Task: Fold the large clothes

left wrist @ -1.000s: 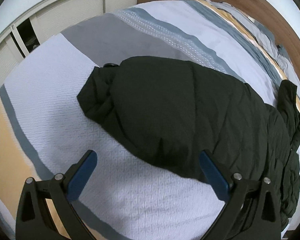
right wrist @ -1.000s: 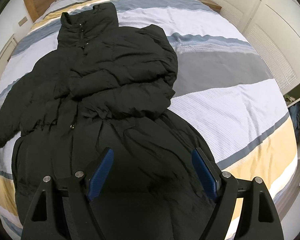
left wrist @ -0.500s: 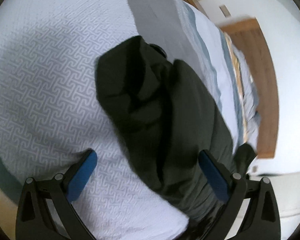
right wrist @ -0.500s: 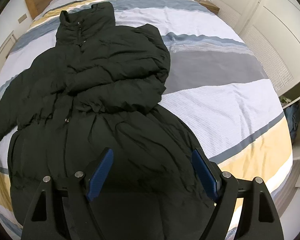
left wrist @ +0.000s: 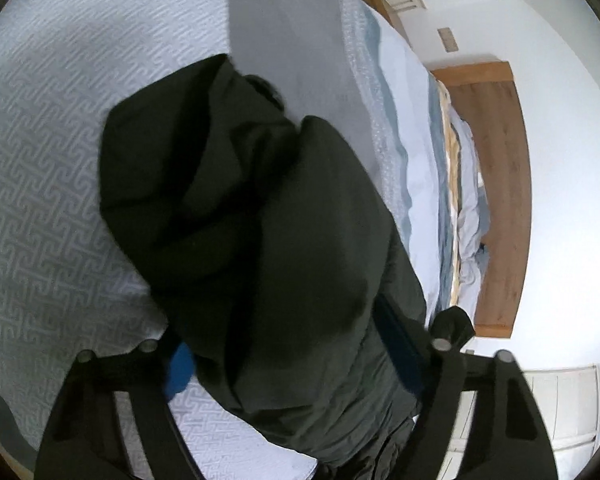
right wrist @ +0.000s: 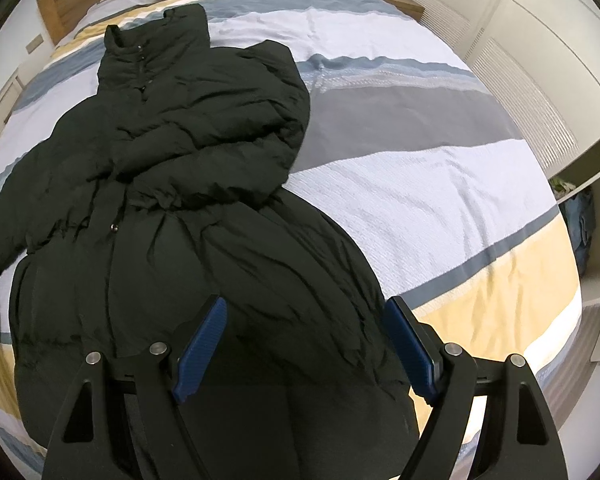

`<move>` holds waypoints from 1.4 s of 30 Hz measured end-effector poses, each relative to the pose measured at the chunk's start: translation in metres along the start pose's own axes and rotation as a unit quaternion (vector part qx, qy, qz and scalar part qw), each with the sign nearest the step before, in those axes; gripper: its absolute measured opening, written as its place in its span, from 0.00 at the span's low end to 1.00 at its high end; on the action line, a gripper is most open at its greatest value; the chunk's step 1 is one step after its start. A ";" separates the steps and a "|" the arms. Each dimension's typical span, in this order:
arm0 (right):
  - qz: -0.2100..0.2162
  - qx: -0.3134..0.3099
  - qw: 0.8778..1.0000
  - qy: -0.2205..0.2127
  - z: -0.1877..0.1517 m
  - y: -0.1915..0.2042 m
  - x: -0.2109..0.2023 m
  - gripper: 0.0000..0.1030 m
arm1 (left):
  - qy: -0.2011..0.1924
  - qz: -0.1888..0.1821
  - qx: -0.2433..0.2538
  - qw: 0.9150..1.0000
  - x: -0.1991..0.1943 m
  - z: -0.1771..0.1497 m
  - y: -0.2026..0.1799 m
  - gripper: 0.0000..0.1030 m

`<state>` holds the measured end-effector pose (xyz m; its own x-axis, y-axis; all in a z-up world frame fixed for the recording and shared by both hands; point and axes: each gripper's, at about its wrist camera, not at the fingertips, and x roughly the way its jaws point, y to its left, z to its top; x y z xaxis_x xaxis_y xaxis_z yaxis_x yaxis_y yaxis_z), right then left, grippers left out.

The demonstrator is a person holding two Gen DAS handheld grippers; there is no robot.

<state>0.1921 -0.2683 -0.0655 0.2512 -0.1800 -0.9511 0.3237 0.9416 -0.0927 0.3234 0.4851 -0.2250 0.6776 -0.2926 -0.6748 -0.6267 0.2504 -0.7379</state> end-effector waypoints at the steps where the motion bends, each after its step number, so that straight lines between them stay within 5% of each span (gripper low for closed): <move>1: 0.000 0.001 1.000 0.001 -0.001 -0.002 0.000 0.78 | 0.000 -0.001 -0.006 1.000 -0.001 0.000 0.002 0.58; 2: 0.000 0.001 1.000 0.001 -0.002 -0.003 0.000 0.78 | 0.001 -0.003 -0.007 1.000 -0.002 0.000 0.004 0.42; 4: 0.000 0.001 1.000 0.000 -0.003 -0.007 0.000 0.78 | 0.004 0.006 0.009 1.000 -0.003 -0.001 0.000 0.27; 8: 0.000 0.010 1.000 -0.002 -0.005 -0.017 0.001 0.78 | 0.001 0.021 0.051 0.998 -0.007 -0.006 -0.024 0.11; 20: 0.024 0.037 0.999 -0.020 0.000 -0.044 0.007 0.78 | 0.013 -0.038 0.158 0.987 -0.034 -0.068 -0.128 0.08; 26: 0.046 0.061 0.997 -0.033 0.002 -0.066 0.012 0.78 | 0.031 -0.077 0.220 0.972 -0.045 -0.124 -0.199 0.08; 33: 0.060 0.079 0.994 -0.047 0.005 -0.103 0.016 0.78 | 0.078 -0.085 0.303 0.946 -0.021 -0.231 -0.268 0.08; 42: 0.059 0.110 0.991 -0.052 0.003 -0.171 0.023 0.78 | 0.154 -0.050 0.360 0.919 0.046 -0.368 -0.295 0.07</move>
<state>0.1457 -0.4344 -0.0703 0.3886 -0.1109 -0.9147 0.4744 0.8751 0.0955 0.3979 0.0582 -0.0335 0.5078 -0.5674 -0.6483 -0.0753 0.7204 -0.6895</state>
